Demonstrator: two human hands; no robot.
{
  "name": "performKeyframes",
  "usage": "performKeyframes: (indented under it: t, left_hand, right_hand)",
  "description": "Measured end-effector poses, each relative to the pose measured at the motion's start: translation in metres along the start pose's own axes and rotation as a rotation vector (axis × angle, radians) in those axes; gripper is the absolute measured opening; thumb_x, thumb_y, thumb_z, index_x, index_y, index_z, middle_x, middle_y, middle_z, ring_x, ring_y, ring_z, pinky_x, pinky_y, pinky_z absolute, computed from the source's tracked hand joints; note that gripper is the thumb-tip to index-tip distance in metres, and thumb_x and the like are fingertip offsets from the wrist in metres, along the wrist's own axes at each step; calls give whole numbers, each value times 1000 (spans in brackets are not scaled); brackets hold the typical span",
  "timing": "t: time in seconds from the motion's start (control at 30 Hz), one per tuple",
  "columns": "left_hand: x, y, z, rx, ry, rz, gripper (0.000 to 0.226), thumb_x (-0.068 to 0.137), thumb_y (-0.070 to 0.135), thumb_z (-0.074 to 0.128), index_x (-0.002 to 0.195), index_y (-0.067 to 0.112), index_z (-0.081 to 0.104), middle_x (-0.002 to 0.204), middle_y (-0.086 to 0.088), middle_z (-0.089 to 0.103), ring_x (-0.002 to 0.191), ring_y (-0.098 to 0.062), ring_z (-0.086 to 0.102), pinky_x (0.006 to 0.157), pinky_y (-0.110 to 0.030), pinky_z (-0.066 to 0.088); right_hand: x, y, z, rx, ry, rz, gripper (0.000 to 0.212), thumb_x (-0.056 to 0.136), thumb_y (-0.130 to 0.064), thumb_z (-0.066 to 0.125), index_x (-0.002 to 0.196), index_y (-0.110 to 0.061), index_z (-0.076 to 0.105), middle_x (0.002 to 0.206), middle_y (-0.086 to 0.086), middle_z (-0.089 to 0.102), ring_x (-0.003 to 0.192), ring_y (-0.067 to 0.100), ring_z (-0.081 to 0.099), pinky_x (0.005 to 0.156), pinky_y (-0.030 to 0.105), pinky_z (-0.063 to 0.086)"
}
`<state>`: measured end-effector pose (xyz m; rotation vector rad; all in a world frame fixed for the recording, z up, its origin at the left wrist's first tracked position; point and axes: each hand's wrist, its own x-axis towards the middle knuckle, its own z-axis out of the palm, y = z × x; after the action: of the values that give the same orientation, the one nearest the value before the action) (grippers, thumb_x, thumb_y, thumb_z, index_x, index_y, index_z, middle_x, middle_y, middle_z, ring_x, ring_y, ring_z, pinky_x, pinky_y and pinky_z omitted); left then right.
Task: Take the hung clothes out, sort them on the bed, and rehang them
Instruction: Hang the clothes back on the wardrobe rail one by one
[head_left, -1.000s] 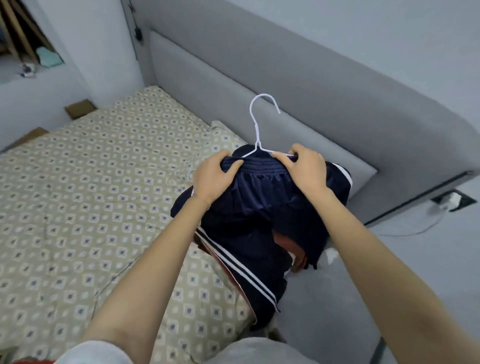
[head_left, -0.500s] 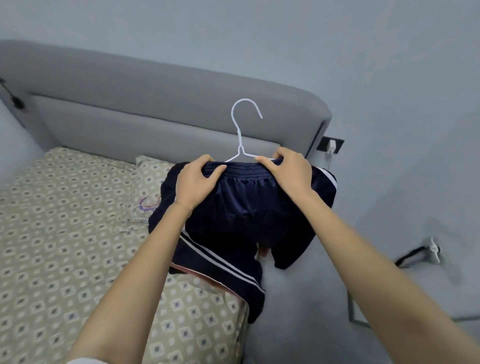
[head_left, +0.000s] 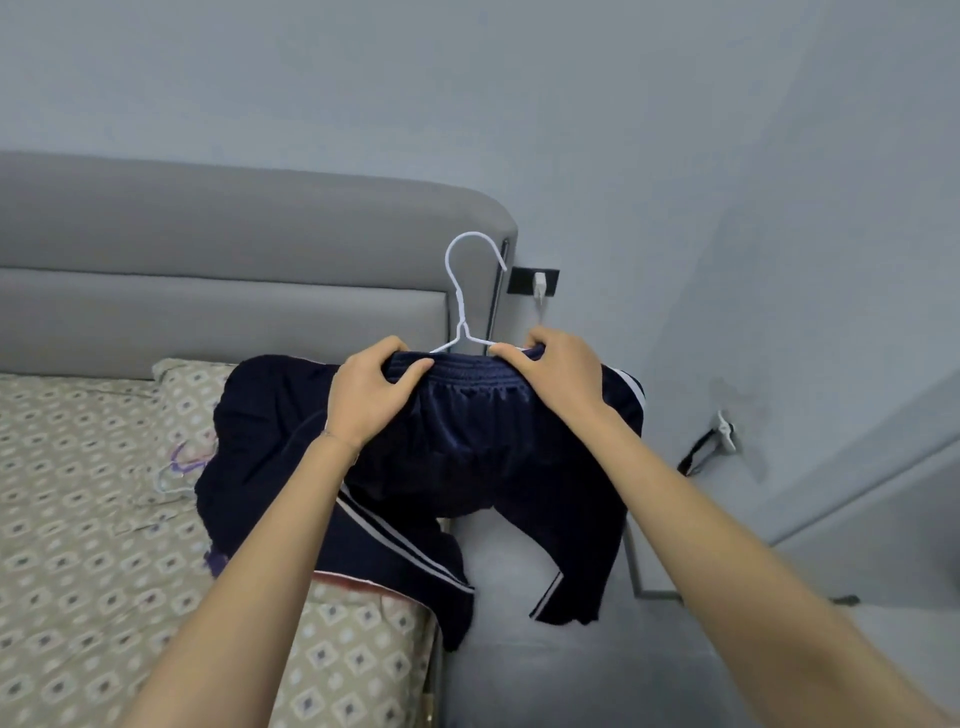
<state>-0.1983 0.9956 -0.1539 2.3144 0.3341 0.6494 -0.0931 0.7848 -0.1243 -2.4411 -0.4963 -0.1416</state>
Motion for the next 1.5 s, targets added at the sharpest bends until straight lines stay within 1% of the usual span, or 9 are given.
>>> performKeyframes:
  t: [0.23,0.47,0.6,0.77,0.9,1.07,1.23,1.4,1.5]
  left_hand:
    - [-6,74,65,-28,-116,112,32,88,44,69,68,29,48,64,11,56,64,-7,53,60,-30,39]
    - [-29,152,167,-68,-295,341,23,92,38,67,82,23,53,82,11,56,81,-14,52,74,-34,44]
    - [-57,203,235,-114,-463,400,22,89,35,71,83,20,56,84,8,56,83,-15,53,73,-28,37]
    - [-92,277,306,-175,-615,460,27,87,47,65,83,22,56,83,9,59,82,-15,54,75,-35,45]
    - [-113,334,348,-158,-674,547,20,92,42,64,86,24,61,86,12,62,82,-12,56,71,-31,42]
    - [-119,399,400,-209,-826,709,19,100,39,53,90,26,63,88,12,62,85,-10,55,76,-29,43]
    - [-122,467,450,-335,-950,811,21,101,42,46,84,35,57,84,19,57,84,-3,50,78,-21,39]
    - [-121,539,510,-494,-1127,762,35,101,39,47,68,29,51,69,13,49,70,-9,46,70,-31,37]
    - [-115,575,545,-553,-1261,725,37,103,31,51,66,26,52,70,14,47,70,-8,44,71,-30,35]
  right_hand:
    - [-38,80,-64,14,114,130,58,80,-69,61,75,-11,61,71,0,66,69,20,60,64,35,49]
    - [-101,185,-144,30,216,288,54,82,-63,64,76,-9,61,71,2,66,69,22,59,66,34,48]
    - [-157,253,-183,23,291,411,54,81,-63,65,72,-11,57,68,0,64,67,22,57,63,33,44]
    - [-216,323,-236,20,437,497,56,80,-63,66,63,-13,48,56,3,54,58,24,51,56,36,39]
    - [-244,372,-278,-22,556,528,51,81,-58,68,63,-14,49,52,-2,49,64,30,52,65,32,33]
    - [-267,424,-326,-155,696,566,49,84,-53,68,66,-10,52,62,1,58,67,25,51,80,36,34]
    - [-283,472,-373,-246,782,636,42,84,-53,66,67,-16,54,70,-5,59,74,17,52,74,32,25]
    - [-289,519,-425,-318,845,719,38,85,-52,66,70,-18,57,75,-7,60,76,16,53,77,37,38]
    - [-292,546,-451,-367,835,726,38,84,-53,65,70,-19,58,71,-7,59,71,16,54,68,37,44]
